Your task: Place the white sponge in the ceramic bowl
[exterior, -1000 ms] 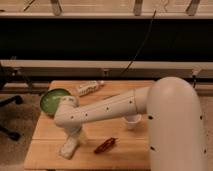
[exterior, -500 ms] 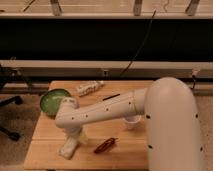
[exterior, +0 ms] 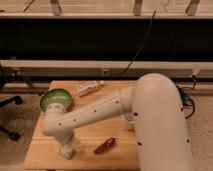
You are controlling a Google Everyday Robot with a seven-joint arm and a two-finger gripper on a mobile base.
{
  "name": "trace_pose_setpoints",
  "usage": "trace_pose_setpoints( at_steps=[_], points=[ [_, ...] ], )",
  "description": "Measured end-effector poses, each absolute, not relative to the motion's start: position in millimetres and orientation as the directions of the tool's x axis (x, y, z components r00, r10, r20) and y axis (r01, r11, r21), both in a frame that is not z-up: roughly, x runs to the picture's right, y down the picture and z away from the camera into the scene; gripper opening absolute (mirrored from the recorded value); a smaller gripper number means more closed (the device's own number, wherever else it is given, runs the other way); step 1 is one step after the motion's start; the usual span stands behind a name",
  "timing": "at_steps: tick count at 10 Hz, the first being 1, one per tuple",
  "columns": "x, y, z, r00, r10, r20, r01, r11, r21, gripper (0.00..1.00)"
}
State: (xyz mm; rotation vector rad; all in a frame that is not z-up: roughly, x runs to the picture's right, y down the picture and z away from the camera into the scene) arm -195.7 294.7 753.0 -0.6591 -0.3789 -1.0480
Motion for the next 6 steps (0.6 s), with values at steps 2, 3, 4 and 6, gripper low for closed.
trace_pose_setpoints(
  at_steps=[2,3,4,6],
  points=[
    [-196.3,303.8,752.6,0.456,-0.661,0.596,0.89,0.322,-0.323,0.8],
    [-196.6,308.8,753.2,0.453,-0.65,0.61,0.891,0.32,-0.321,0.78],
    [-196.6,311.7,753.5,0.451,-0.641,0.621,0.892,0.321,-0.317,0.7],
    [-197.8,314.9,753.4,0.447,-0.63,0.636,0.895,0.324,-0.307,0.52]
  ],
)
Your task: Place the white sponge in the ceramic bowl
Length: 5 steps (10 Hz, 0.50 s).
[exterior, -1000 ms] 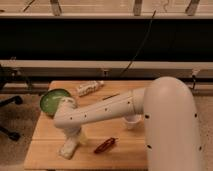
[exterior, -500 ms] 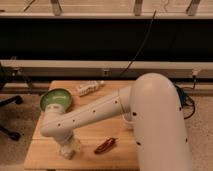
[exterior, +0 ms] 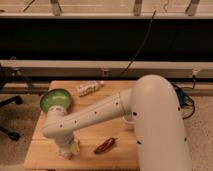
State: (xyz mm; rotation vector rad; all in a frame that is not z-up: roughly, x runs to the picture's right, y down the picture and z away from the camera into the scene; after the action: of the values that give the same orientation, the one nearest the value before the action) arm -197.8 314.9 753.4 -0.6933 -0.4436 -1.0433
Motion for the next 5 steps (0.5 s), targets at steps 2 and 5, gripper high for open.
trace_pose_setpoints(
  at_steps=[2,5],
  points=[
    [-198.8,316.9,753.2,0.444,-0.624,0.643,0.896,0.328,-0.3,0.31],
    [-197.8,318.5,750.9,0.451,-0.621,0.641,0.892,0.336,-0.302,0.03]
  ],
)
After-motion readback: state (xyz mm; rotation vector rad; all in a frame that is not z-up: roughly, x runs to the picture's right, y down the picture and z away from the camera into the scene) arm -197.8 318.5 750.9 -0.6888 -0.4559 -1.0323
